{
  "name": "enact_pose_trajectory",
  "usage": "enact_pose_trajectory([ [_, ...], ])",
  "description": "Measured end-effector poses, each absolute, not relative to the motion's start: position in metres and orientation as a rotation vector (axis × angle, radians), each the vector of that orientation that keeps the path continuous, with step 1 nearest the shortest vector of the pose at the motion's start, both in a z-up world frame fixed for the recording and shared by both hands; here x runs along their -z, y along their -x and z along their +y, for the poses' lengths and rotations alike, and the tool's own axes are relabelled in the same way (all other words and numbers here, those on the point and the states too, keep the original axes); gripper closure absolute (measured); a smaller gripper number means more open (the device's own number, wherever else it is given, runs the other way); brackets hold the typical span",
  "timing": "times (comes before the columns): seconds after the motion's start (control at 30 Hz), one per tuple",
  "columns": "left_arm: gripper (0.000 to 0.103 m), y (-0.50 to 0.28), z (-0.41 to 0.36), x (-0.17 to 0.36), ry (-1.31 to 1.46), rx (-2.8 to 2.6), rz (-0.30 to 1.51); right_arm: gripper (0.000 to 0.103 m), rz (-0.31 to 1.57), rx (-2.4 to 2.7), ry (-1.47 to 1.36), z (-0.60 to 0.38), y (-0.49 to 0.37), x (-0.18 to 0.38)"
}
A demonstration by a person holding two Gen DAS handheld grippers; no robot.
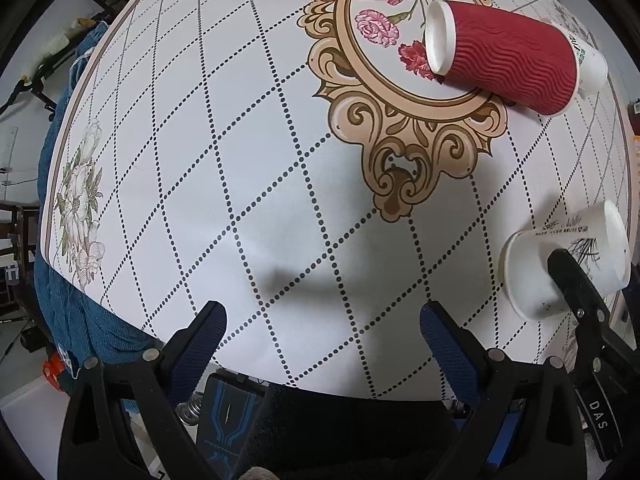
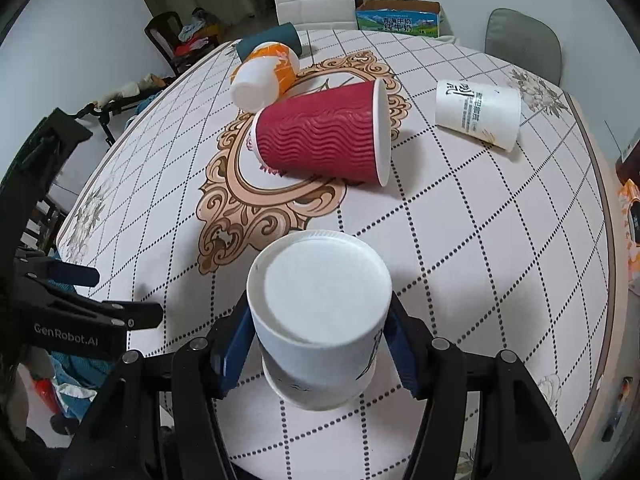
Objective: Flip cup upside down
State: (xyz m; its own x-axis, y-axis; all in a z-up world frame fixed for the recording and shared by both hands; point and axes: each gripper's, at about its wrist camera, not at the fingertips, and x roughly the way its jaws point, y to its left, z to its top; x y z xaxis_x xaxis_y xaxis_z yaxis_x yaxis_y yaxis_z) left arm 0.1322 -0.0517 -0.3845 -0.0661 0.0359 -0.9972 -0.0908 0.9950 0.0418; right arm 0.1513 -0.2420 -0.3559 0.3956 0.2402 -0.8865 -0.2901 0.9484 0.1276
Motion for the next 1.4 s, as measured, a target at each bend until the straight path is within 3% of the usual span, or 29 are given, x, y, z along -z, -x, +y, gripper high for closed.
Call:
enact_pose_trajectory([
  [0.1,0.004,-0.130,-0.055,0.381,0.042,-0.109,1.627,0.038,1.123,-0.335,0.067,-0.242,-0.148,0.355],
  [0.37,0.004,-0.121,-0.068,0.359,0.034,-0.113,1.585,0.014,1.123,-0.322,0.056,-0.248,-0.135,0.329],
  [0.5,0.004,-0.114,-0.073,0.333,0.024,-0.108,1.539,0.008,1.147,-0.211,0.050,-0.266,-0.123,0.299],
  [0.83,0.004,-0.091,-0.087,0.270,-0.061,-0.054,1.397,0.006,1.217,0.002,0.016,-0.292,-0.085,0.261],
  [1.1,0.004,-0.063,-0.090,0.230,-0.064,0.027,1.303,0.006,1.134,0.063,-0.031,-0.292,-0.044,0.216],
  [1.4,0.004,-0.002,-0.081,0.152,-0.065,0.108,1.154,0.006,0.977,0.123,-0.055,-0.276,0.032,0.129],
])
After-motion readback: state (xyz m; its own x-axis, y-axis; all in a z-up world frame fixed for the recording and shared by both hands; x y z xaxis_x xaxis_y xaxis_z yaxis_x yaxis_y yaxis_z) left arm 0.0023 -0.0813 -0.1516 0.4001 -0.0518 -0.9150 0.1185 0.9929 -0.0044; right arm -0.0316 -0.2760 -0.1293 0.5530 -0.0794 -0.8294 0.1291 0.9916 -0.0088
